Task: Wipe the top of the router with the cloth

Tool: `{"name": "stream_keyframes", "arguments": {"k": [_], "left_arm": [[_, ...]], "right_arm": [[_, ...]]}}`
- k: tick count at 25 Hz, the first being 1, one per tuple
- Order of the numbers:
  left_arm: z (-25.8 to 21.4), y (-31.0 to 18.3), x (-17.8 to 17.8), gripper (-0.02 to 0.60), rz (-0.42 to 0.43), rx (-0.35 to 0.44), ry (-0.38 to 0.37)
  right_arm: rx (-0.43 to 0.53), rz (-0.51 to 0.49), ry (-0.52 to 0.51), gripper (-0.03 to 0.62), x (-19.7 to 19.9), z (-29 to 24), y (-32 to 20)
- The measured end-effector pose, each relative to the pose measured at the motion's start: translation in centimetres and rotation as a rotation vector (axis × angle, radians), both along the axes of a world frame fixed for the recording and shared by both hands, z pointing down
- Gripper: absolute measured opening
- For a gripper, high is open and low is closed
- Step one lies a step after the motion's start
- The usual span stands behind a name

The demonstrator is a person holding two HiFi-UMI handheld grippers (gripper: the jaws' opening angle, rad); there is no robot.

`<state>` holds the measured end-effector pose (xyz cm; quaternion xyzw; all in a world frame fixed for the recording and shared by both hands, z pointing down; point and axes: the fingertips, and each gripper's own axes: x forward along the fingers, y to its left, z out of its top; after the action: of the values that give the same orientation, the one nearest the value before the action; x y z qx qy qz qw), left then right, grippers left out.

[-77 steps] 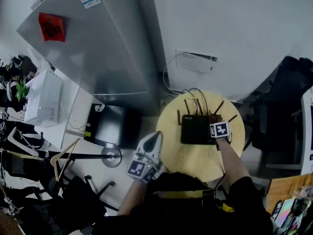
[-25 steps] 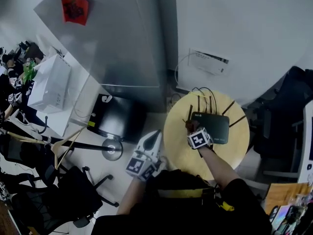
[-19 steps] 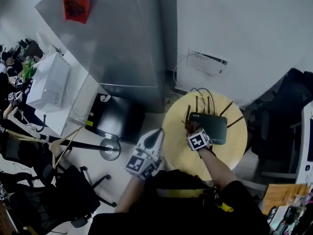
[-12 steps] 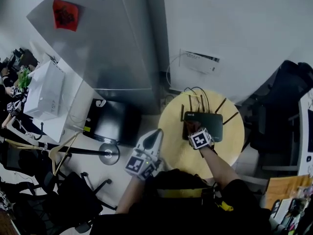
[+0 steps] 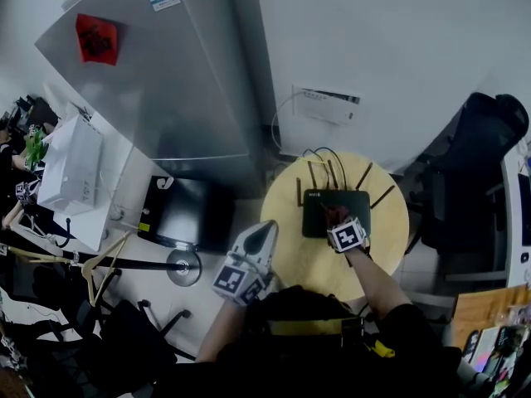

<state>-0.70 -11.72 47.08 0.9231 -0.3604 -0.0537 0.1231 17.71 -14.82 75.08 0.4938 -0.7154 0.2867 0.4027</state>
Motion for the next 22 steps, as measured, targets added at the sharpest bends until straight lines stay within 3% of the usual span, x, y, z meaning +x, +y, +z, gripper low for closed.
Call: {"name": "stream_keyframes", "arguments": {"k": [5, 12, 16, 22], "left_arm": [[0.4, 0.5, 1.2, -0.008, 0.048, 0.002, -0.024], [0.0, 0.7, 2.0, -0.009, 0.044, 0.004, -0.010], [0.7, 0.9, 2.3, -0.009, 0.078, 0.005, -0.044], [0.0, 0.5, 2.8, -0.008, 0.061, 0.006, -0.011]], "right_arm": [[0.001, 0.031, 0.018, 0.064, 2.8, 0.1, 0.6], [0.027, 0.083, 0.030, 0.064, 5.9, -0.2, 1.0], [0.015, 0.117, 0.028, 0.064, 7.5, -0.1, 1.5], [0.025, 0.159, 0.047, 0.064, 10.1, -0.1, 1.9]]}}
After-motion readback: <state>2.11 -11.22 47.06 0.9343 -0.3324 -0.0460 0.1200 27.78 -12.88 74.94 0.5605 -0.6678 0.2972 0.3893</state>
